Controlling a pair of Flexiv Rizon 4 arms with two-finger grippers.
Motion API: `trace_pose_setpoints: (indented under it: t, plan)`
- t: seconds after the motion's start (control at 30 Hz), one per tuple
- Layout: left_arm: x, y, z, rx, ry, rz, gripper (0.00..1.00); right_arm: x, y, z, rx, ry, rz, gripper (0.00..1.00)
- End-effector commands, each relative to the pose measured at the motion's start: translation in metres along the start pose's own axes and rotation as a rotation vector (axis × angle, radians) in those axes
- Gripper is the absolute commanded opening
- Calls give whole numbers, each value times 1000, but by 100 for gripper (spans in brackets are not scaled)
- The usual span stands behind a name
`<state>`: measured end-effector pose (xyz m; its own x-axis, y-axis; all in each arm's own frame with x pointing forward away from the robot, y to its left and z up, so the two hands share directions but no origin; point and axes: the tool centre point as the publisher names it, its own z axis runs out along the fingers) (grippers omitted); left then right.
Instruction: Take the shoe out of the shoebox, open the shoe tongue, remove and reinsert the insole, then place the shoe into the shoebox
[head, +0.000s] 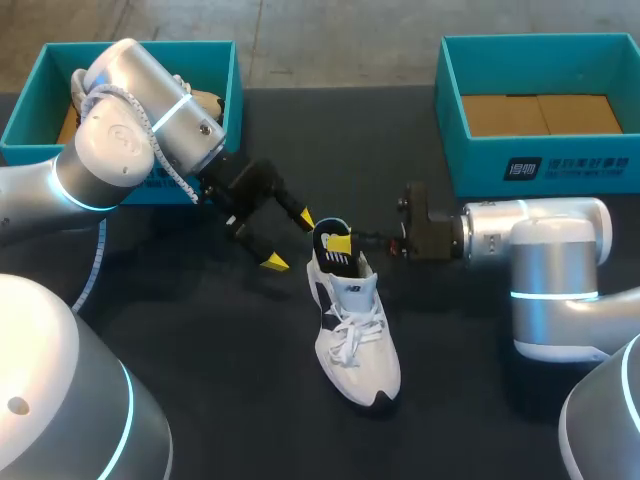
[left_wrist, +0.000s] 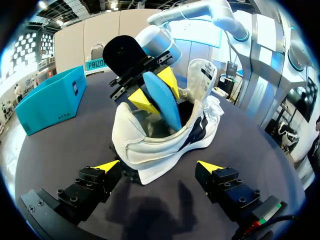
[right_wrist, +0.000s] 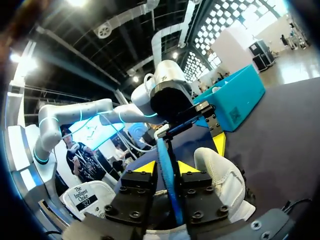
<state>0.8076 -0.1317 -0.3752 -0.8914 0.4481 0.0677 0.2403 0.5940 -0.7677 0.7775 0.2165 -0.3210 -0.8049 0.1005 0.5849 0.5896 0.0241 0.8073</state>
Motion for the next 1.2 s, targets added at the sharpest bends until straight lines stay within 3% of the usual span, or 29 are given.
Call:
trace_pose_setpoints:
  t: [0.03, 0.6, 1.0, 1.03, 1.17, 1.2]
  plan:
    - [0, 0, 0, -2, 0, 0, 100, 1, -1, 0, 5, -13, 12, 0]
    - [0, 0, 0, -2, 0, 0, 100, -11, -26, 0, 115, -56, 161, 0]
    - [0, 0, 0, -2, 0, 0, 100, -4, -37, -4, 120, -85, 186, 0]
    - [0, 0, 0, -2, 0, 0, 100, -3, -35, -4, 112, -87, 175, 7]
    - [0, 0, 0, -2, 0, 0, 100, 2, -26, -4, 86, -94, 124, 49]
    - [0, 0, 0, -2, 0, 0, 100, 3, -24, -4, 81, -96, 112, 67]
